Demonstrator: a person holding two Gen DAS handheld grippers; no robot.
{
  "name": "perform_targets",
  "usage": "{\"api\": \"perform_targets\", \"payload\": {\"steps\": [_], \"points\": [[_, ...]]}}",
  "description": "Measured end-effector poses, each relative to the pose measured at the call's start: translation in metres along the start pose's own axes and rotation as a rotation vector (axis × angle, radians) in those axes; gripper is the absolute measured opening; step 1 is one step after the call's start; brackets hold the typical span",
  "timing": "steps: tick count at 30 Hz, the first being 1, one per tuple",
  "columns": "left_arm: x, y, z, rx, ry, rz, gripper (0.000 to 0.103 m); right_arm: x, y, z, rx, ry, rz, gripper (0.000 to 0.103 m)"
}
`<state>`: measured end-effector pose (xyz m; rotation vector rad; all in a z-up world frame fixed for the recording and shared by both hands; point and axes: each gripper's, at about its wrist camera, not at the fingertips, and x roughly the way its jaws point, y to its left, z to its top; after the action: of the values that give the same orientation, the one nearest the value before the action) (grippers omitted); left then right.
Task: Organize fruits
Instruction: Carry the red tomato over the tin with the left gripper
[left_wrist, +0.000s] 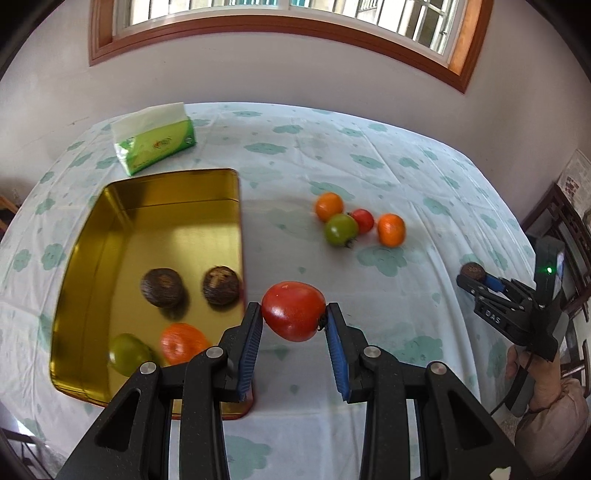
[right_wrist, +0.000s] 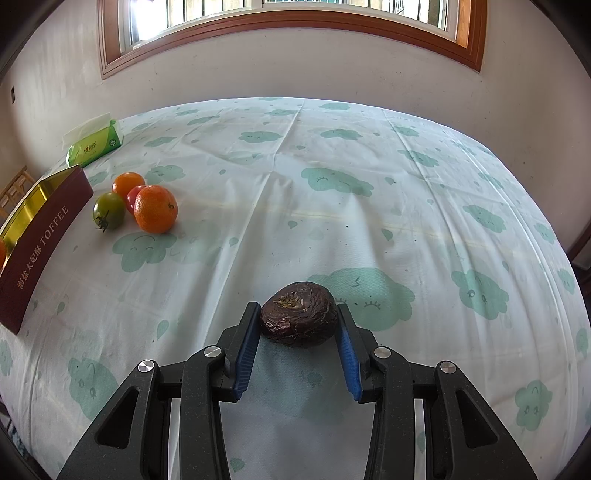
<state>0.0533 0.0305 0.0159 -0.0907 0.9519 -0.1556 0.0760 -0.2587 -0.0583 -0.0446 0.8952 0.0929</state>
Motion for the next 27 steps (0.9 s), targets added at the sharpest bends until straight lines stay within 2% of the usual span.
{"api": "perform_targets", "payload": {"steps": [14, 27], "points": [[-0.004, 0.084, 0.012, -0.123, -0.006, 0.125, 0.031, 0.0, 0.0, 0.0, 0.0, 0.0, 0.0, 0.041], [0.014, 0.124, 0.006, -0.172, 0.034, 0.159, 0.031, 0.0, 0.0, 0.0, 0.0, 0.0, 0.0, 0.041]]}}
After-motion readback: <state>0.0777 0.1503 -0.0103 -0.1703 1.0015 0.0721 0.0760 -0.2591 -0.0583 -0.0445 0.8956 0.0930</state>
